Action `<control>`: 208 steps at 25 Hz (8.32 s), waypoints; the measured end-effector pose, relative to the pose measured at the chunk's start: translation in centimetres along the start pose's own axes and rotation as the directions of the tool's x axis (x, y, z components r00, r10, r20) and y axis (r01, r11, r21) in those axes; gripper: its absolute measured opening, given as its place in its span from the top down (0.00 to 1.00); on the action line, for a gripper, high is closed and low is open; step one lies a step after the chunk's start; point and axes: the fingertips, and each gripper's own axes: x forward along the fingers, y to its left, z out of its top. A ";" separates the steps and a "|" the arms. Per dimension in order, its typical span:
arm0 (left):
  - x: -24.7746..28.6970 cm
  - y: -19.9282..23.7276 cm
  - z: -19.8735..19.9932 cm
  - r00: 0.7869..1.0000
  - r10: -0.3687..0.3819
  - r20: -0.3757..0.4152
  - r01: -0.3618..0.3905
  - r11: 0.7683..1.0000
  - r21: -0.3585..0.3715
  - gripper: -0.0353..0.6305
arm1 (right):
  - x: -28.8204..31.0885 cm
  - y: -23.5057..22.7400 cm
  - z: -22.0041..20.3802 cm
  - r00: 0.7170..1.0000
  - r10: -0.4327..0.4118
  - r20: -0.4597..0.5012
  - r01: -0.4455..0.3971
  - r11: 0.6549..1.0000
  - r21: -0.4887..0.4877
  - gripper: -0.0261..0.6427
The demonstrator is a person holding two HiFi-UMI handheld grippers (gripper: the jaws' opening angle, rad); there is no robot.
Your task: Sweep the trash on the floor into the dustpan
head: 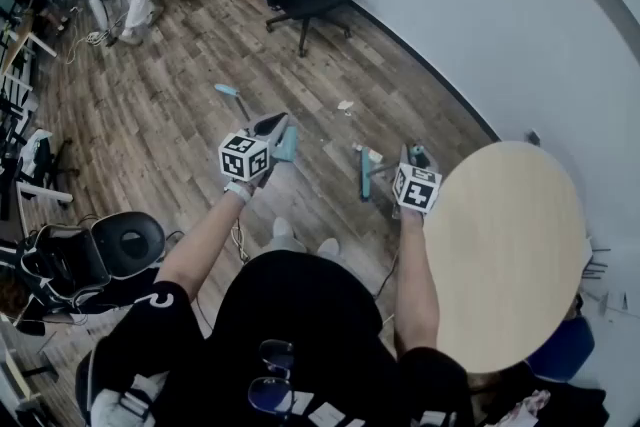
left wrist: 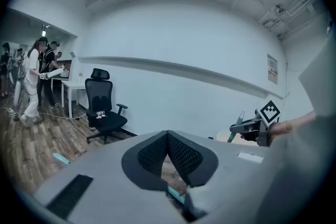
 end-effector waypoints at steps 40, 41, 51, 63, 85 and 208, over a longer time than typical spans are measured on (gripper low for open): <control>18.8 11.9 2.5 0.989 -0.122 -0.087 0.120 0.992 -0.022 0.95 | 14.8 -4.8 8.3 0.984 -0.174 -0.040 0.175 0.983 0.046 0.83; 19.6 12.4 2.7 0.987 -0.129 -0.091 0.128 0.992 -0.020 0.95 | 15.5 -4.9 8.9 0.983 -0.177 -0.045 0.179 0.983 0.050 0.83; 27.0 15.0 3.5 0.980 -0.152 -0.126 0.149 0.988 -0.037 0.95 | 24.7 -7.3 12.5 0.986 -0.144 -0.088 0.148 0.988 0.039 0.83; 38.0 17.2 4.6 0.982 -0.094 -0.163 0.082 0.993 -0.080 0.95 | 36.6 -12.9 15.1 0.983 -0.065 -0.174 0.061 0.998 -0.030 0.83; 51.0 28.0 -2.4 0.969 0.088 -0.231 -0.129 0.978 -0.166 0.95 | 62.1 -13.3 9.8 0.940 0.049 -0.337 -0.096 0.988 -0.124 0.83; 18.0 24.5 -5.0 0.982 -0.022 -0.189 -0.015 0.981 -0.194 0.95 | 28.8 7.8 3.2 0.970 0.118 -0.213 -0.144 0.983 -0.111 0.83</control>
